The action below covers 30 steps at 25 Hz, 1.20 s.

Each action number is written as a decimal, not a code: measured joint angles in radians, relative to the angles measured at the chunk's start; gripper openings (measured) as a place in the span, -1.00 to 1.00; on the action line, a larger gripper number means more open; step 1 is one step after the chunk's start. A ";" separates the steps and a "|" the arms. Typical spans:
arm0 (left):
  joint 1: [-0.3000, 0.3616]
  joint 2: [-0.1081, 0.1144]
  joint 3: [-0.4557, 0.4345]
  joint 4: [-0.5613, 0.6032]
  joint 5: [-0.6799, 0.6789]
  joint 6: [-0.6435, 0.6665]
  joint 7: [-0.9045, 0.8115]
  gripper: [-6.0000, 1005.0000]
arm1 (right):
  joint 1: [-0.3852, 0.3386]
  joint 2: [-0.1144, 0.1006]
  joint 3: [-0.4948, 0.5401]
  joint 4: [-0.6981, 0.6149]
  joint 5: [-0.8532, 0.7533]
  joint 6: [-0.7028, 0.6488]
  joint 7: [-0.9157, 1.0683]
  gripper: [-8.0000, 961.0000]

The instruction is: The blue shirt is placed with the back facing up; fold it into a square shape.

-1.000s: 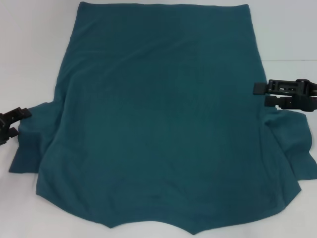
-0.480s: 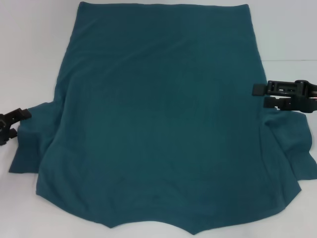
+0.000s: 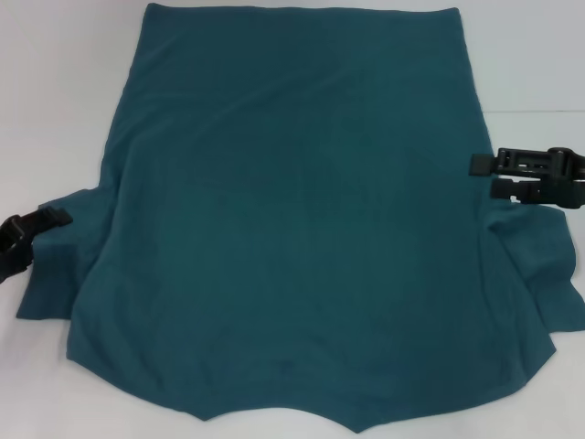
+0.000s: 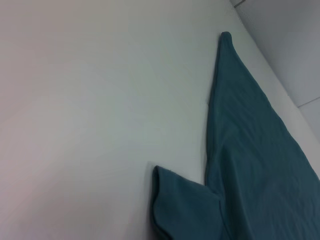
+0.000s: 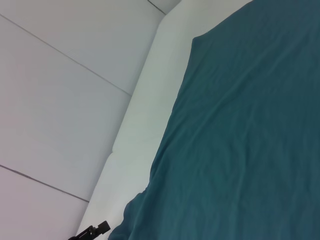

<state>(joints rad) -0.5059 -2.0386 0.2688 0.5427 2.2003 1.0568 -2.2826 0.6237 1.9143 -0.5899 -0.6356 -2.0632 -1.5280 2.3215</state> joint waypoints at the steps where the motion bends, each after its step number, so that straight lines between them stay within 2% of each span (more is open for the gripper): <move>1: 0.000 0.000 0.002 0.003 0.000 0.001 -0.006 0.56 | -0.001 0.000 0.001 0.000 0.000 0.000 0.001 0.88; 4: 0.000 0.003 0.012 0.011 0.001 0.000 -0.018 0.56 | -0.004 -0.001 0.002 0.000 0.000 0.001 0.003 0.87; 9: 0.002 0.004 0.036 0.021 0.002 0.002 -0.020 0.24 | -0.007 -0.003 0.002 0.001 0.000 0.003 0.006 0.87; 13: 0.004 0.004 0.074 0.034 0.004 0.002 -0.020 -0.08 | -0.007 -0.006 0.002 0.001 0.001 0.005 0.009 0.87; 20: 0.006 0.005 0.088 0.067 0.043 0.026 -0.013 -0.70 | -0.007 -0.006 0.003 0.002 0.002 0.005 0.010 0.87; 23: 0.007 0.003 0.102 0.104 0.048 0.062 0.020 -0.81 | -0.007 -0.006 0.004 0.002 0.002 0.005 0.010 0.87; 25: 0.009 0.002 0.134 0.137 0.052 0.077 0.036 -0.88 | -0.007 -0.006 0.004 0.004 0.002 0.005 0.010 0.87; 28: 0.014 0.002 0.236 0.201 0.056 0.083 0.041 -0.99 | -0.007 -0.007 0.004 0.012 0.001 0.005 0.011 0.87; 30: 0.009 0.005 0.297 0.237 0.077 0.085 0.036 -0.99 | -0.007 -0.008 0.004 0.013 0.001 0.005 0.012 0.87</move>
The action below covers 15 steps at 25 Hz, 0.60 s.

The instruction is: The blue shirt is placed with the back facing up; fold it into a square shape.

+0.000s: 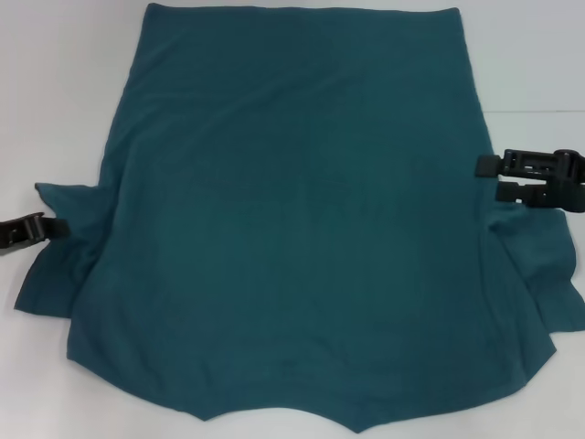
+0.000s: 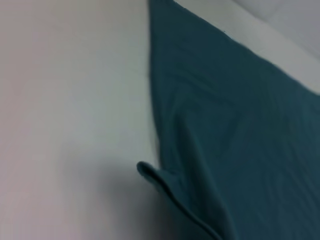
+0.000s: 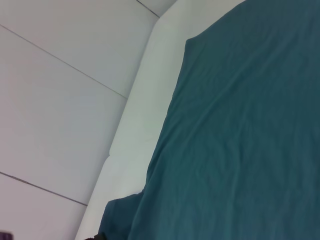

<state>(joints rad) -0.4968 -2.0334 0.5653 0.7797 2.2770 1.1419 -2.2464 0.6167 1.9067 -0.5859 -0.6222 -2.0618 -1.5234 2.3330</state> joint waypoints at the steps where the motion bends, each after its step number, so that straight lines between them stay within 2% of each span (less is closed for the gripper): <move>1: -0.005 0.001 0.018 0.014 0.015 0.001 -0.005 -0.99 | 0.000 -0.001 0.000 0.000 0.000 0.000 0.000 0.87; 7: -0.051 0.003 0.042 0.087 0.205 -0.013 -0.071 -0.99 | 0.002 -0.001 0.000 0.000 0.000 -0.001 0.000 0.86; 11: -0.053 0.007 0.041 0.115 0.234 -0.025 -0.088 -0.99 | 0.001 -0.002 0.000 0.000 0.000 0.000 0.000 0.86; 15: -0.058 0.024 0.042 0.121 0.247 -0.027 -0.090 -0.99 | 0.000 -0.002 0.000 0.000 0.000 0.000 0.000 0.86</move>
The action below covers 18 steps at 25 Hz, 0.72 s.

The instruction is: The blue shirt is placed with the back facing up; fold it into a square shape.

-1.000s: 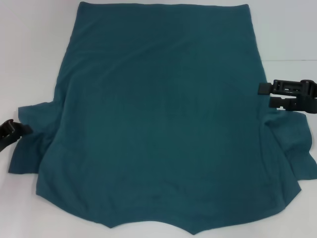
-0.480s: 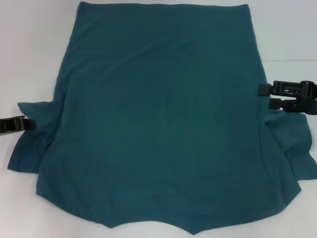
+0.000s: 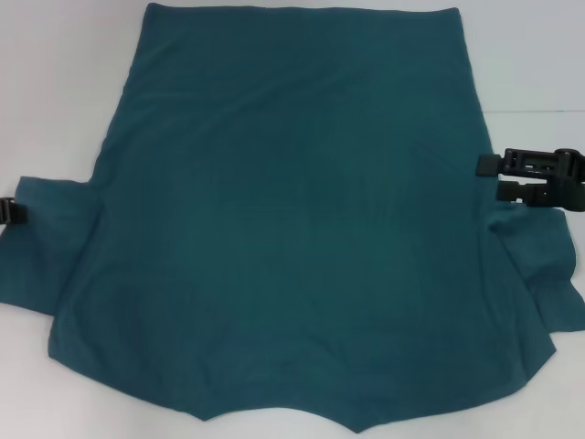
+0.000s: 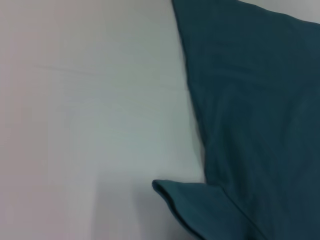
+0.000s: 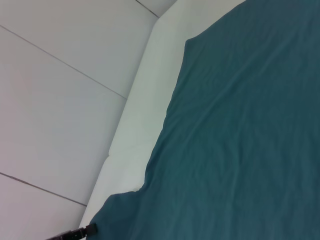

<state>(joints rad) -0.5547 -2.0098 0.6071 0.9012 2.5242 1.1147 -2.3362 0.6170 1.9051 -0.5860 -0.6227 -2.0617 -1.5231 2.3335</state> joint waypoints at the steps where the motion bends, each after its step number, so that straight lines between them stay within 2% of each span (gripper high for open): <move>1: -0.003 0.002 0.001 0.005 0.009 0.000 0.005 -0.99 | 0.000 0.000 0.000 0.000 0.000 0.000 0.000 0.86; 11: -0.052 0.016 0.012 0.052 0.151 0.014 -0.005 -0.99 | 0.001 -0.003 -0.008 0.000 0.000 0.000 0.001 0.86; 18: -0.085 0.027 0.013 0.066 0.188 0.022 -0.017 -0.99 | 0.001 -0.003 -0.009 0.000 -0.001 0.000 0.001 0.86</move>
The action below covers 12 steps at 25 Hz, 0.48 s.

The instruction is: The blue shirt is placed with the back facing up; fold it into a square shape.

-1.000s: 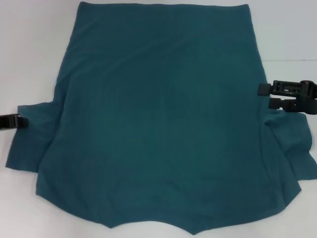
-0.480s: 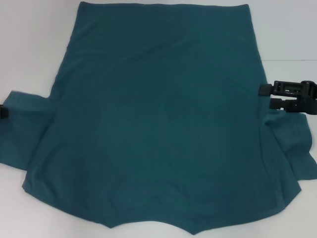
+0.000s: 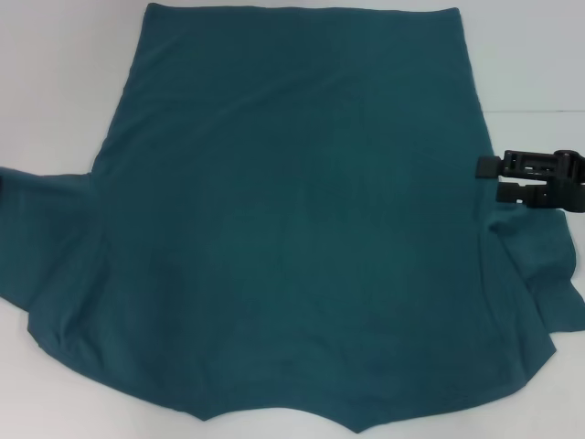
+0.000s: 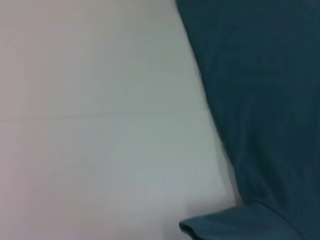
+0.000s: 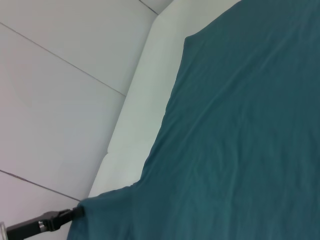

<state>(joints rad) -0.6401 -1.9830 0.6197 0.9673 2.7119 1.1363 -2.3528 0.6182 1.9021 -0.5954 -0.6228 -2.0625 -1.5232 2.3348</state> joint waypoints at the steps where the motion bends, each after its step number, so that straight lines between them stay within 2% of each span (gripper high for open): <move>1: -0.005 0.000 0.000 0.005 0.010 0.002 -0.001 -0.99 | 0.000 0.000 0.000 0.000 0.000 0.000 0.000 0.86; 8: -0.044 0.007 0.015 0.019 0.042 0.035 -0.001 -0.99 | 0.000 0.000 0.000 0.000 -0.001 0.000 0.000 0.85; 12: -0.052 -0.006 0.035 0.058 0.043 0.112 -0.060 -0.99 | 0.001 0.000 0.000 0.010 -0.001 0.000 0.000 0.85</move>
<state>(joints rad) -0.6921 -1.9895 0.6548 1.0250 2.7546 1.2487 -2.4130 0.6189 1.9021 -0.5951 -0.6130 -2.0634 -1.5231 2.3348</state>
